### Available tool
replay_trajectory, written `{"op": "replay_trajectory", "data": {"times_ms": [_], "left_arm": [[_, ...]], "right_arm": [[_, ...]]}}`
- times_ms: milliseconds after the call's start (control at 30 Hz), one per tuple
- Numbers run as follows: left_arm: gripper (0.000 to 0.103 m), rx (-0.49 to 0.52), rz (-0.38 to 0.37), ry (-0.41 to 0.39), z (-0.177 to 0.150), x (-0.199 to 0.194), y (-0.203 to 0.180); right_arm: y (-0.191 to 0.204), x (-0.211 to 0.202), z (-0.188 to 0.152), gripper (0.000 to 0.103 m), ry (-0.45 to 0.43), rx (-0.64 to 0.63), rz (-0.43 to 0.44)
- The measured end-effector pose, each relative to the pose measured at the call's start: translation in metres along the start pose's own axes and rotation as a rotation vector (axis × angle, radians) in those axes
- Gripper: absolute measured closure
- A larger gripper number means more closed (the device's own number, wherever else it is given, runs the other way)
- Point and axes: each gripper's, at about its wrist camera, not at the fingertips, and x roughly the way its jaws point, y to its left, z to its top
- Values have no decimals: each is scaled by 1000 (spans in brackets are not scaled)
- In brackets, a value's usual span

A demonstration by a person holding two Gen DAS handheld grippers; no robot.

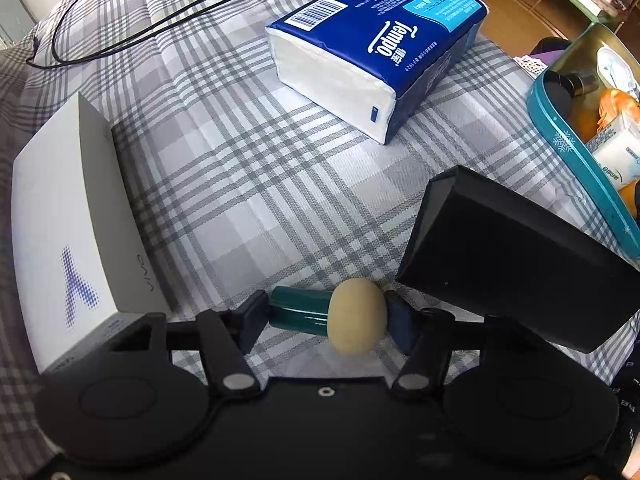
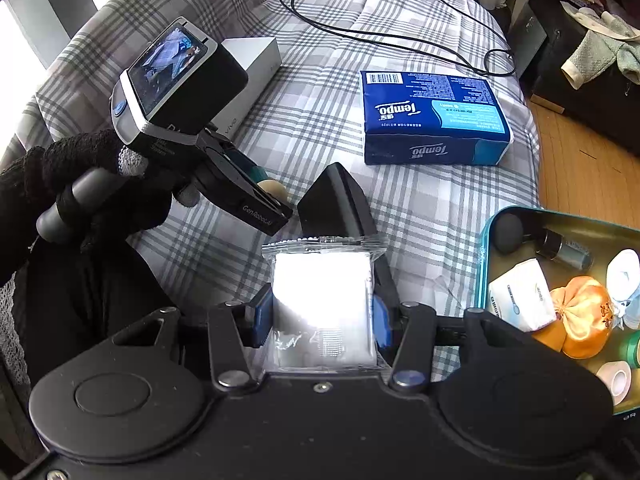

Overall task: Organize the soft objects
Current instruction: 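Lift the cotton pad bag with right tool while left tool grasps the green-handled sponge brush, then carry the cotton pad bag over the tray with right tool while left tool lifts the brush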

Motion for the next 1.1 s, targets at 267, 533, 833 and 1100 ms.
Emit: {"op": "replay_trajectory", "data": {"times_ms": [267,533,833,1100], "left_arm": [[46,-234,18,22,1,-11,23],[46,-461,38,-39,-9,-30,34],[46,-578,139,-81,-17,-39,31],[46,-620,180,-127,-23,-50,22]], "right_arm": [[-2,4,1,55,7,22,1],[-3,10,2,55,18,32,-17],[-5,13,2,55,22,47,-32],[-7,14,1,55,20,60,-39]]}}
